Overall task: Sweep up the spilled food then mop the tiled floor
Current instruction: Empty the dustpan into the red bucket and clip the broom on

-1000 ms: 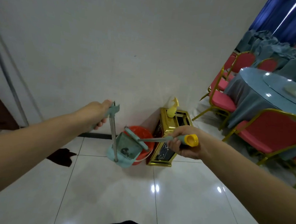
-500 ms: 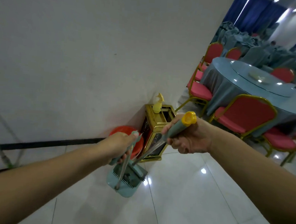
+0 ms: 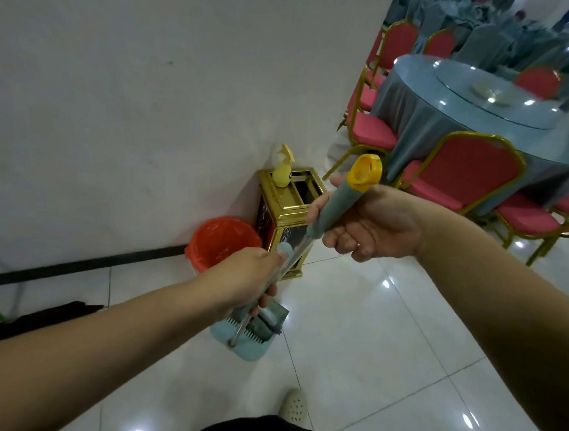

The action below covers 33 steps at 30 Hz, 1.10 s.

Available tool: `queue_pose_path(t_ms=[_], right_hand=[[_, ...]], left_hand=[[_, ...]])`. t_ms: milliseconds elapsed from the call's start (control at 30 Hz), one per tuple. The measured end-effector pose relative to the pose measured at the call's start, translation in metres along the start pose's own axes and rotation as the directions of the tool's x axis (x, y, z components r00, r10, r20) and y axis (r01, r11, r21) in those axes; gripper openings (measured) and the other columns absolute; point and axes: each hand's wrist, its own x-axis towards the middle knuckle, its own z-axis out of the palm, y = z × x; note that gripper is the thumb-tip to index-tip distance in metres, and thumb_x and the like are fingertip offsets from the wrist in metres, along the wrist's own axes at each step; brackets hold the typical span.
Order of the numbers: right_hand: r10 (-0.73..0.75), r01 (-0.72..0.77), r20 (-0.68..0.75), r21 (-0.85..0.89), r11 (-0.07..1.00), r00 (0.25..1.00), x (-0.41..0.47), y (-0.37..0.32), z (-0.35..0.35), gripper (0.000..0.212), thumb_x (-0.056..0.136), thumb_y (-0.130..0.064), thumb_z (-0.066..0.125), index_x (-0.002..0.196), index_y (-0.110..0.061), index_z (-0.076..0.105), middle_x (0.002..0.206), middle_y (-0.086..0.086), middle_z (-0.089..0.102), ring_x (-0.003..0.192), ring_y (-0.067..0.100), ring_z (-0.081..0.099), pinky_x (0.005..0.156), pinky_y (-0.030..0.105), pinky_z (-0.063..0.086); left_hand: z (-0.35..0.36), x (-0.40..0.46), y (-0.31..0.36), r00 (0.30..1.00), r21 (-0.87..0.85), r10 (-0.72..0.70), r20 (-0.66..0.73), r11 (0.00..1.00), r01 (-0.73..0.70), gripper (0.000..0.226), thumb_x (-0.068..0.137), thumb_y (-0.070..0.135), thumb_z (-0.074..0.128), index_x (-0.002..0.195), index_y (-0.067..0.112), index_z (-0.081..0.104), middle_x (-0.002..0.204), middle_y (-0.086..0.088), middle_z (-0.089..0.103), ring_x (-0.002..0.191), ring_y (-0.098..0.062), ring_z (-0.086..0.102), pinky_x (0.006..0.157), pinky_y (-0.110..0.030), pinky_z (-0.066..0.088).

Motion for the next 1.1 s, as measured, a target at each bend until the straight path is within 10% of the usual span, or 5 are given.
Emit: queue_pose_path(t_ms=[200, 367, 567, 733, 1100], right_hand=[[-0.022, 0.024, 0.014, -0.145, 0.989, 1.000, 0.018, 0.007, -0.075, 0.055, 0.099, -0.049, 0.023, 0.103, -0.015, 0.065, 0.078, 0.018, 0.059, 0.053, 0.018, 0.054, 0.045, 0.022, 0.047], [-0.081, 0.086, 0.113, -0.045, 0.995, 0.990, 0.039, 0.027, -0.142, 0.037, 0.083, -0.004, 0.041, 0.115, -0.011, 0.058, 0.082, 0.020, 0.062, 0.062, 0.021, 0.058, 0.054, 0.027, 0.050], [-0.177, 0.115, -0.097, -0.458, 0.882, 0.979, 0.075, 0.056, -0.191, 0.044, 0.087, -0.048, 0.059, 0.109, -0.010, 0.057, 0.062, 0.002, 0.061, 0.051, 0.012, 0.055, 0.049, 0.022, 0.049], [-0.172, 0.141, -0.018, -0.498, 0.856, 0.985, 0.093, 0.071, -0.217, 0.029, 0.092, -0.043, 0.055, 0.104, -0.017, 0.059, 0.061, -0.002, 0.060, 0.054, 0.010, 0.056, 0.050, 0.019, 0.049], [-0.175, 0.144, -0.016, -0.498, 0.855, 0.984, 0.112, 0.084, -0.239, 0.013, 0.095, -0.033, 0.053, 0.102, -0.026, 0.061, 0.066, 0.001, 0.050, 0.055, 0.007, 0.048, 0.051, 0.024, 0.050]], left_hand=[[0.038, 0.056, 0.026, 0.994, -0.135, -0.108, -0.029, 0.985, 0.103, 0.042, 0.095, 0.049, 0.040, 0.082, 0.013, 0.058, 0.050, 0.004, 0.056, 0.038, -0.007, 0.049, 0.039, -0.020, 0.043], [0.087, 0.111, 0.028, 0.987, -0.207, -0.152, -0.054, 0.969, 0.138, 0.043, 0.098, 0.046, 0.033, 0.087, 0.011, 0.056, 0.058, 0.000, 0.052, 0.044, -0.011, 0.047, 0.044, -0.021, 0.041], [0.141, 0.163, 0.021, 0.967, -0.208, -0.232, -0.107, 0.956, 0.207, 0.042, 0.100, 0.042, 0.028, 0.090, 0.008, 0.049, 0.072, -0.009, 0.051, 0.057, -0.018, 0.046, 0.059, -0.032, 0.042], [0.169, 0.194, 0.015, 0.917, -0.473, -0.388, -0.094, 0.828, 0.302, 0.038, 0.102, 0.036, 0.032, 0.098, 0.002, 0.049, 0.072, -0.011, 0.052, 0.055, -0.016, 0.048, 0.049, -0.024, 0.043], [0.169, 0.242, -0.029, 0.950, -0.445, -0.310, 0.044, 0.845, 0.296, 0.032, 0.104, 0.028, 0.026, 0.112, 0.007, 0.049, 0.088, -0.007, 0.063, 0.080, -0.022, 0.056, 0.090, -0.041, 0.048]])
